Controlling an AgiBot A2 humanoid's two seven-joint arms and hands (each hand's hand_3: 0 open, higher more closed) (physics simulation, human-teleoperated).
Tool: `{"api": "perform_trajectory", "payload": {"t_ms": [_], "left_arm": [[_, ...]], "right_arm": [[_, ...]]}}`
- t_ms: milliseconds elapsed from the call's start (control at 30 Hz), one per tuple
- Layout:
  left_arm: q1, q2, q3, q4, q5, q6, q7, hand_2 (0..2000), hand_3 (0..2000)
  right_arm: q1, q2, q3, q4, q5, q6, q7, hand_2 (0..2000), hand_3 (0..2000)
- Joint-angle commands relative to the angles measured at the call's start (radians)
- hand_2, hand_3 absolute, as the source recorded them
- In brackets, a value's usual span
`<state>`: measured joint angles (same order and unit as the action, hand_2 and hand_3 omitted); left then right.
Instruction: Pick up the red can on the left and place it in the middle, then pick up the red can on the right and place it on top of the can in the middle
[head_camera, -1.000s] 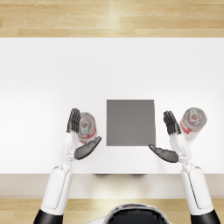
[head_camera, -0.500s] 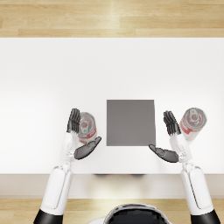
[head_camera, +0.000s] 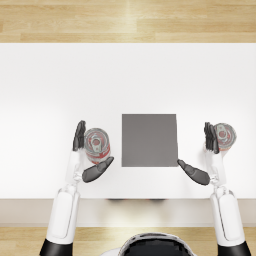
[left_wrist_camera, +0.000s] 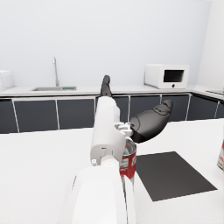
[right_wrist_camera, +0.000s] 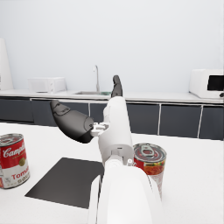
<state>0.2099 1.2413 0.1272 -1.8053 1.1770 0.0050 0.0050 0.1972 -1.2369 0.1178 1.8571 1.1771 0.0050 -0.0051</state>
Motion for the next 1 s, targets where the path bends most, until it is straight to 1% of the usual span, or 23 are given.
{"api": "perform_trajectory", "payload": {"t_ms": [33, 133, 233, 533, 733, 1000], "left_arm": [[0.024, 0.008, -0.080, -0.004, 0.045, -0.001, -0.001, 0, 0], [0.001, 0.009, -0.093, 0.011, 0.144, -0.004, -0.004, 0, 0], [-0.021, 0.011, -0.103, 0.035, 0.181, -0.005, -0.005, 0, 0], [-0.055, 0.023, -0.078, 0.207, 0.201, -0.005, -0.005, 0, 0], [-0.053, 0.037, -0.046, 0.288, 0.202, -0.005, -0.005, 0, 0], [-0.030, 0.062, 0.003, 0.393, 0.202, -0.005, -0.005, 0, 0]], "right_arm": [[0.008, -0.002, -0.150, 0.034, 0.045, -0.001, 0.001, 0, 0], [-0.011, -0.010, -0.264, 0.035, 0.145, -0.004, 0.004, 0, 0], [-0.038, -0.020, -0.310, -0.004, 0.181, -0.005, 0.005, 0, 0], [-0.067, -0.037, -0.297, -0.184, 0.201, -0.005, 0.005, 0, 0], [-0.050, -0.044, -0.286, -0.277, 0.202, -0.005, 0.005, 0, 0], [-0.026, -0.058, -0.231, -0.372, 0.202, -0.005, 0.005, 0, 0]]}}
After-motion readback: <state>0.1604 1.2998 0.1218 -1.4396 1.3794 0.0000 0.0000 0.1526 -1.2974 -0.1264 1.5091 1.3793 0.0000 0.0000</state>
